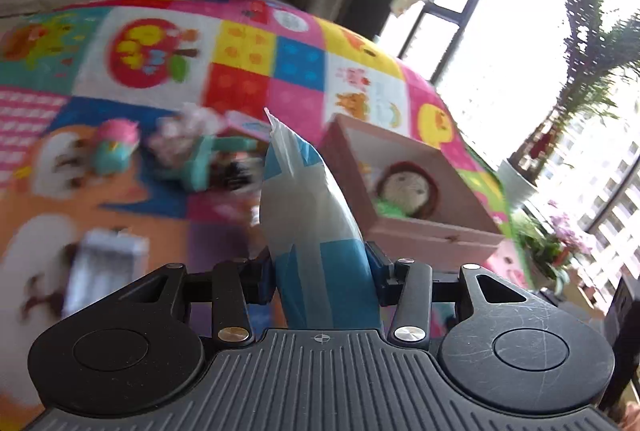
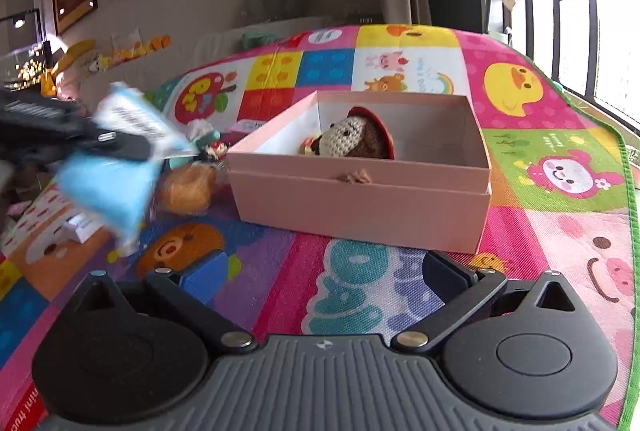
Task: Organize objects
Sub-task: 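Grasp the blue-and-white packet with the left tool and lift it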
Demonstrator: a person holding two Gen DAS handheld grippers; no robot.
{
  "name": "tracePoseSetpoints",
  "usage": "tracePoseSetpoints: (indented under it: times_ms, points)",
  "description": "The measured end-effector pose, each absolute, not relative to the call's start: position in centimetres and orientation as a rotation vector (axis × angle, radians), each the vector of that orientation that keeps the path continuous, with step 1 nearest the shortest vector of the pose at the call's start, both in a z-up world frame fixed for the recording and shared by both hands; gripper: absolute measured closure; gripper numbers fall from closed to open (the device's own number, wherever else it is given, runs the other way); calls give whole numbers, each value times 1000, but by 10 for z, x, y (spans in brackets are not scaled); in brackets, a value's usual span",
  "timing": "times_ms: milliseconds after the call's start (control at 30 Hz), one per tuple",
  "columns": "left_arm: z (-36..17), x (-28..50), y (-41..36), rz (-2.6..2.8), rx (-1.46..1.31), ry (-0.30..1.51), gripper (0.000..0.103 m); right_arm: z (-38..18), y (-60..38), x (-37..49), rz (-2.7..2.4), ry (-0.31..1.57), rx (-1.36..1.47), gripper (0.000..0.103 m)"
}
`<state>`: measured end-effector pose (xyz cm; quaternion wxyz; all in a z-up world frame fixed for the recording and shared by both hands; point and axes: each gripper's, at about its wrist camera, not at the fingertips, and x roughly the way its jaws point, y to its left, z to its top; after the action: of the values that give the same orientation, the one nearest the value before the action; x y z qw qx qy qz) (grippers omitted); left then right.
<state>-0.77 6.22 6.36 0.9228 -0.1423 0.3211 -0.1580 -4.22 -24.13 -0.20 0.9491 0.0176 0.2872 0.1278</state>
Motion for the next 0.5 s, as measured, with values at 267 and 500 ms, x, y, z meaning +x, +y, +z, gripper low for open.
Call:
tracePoseSetpoints:
  times_ms: [267, 500]
  points:
    - [43, -29, 185, 43, -444, 611, 55, -9, -224, -32, 219, 664, -56, 0]
    - [17, -12, 191, -23, -530, 668, 56, -17, -215, -21, 261, 773, -70, 0]
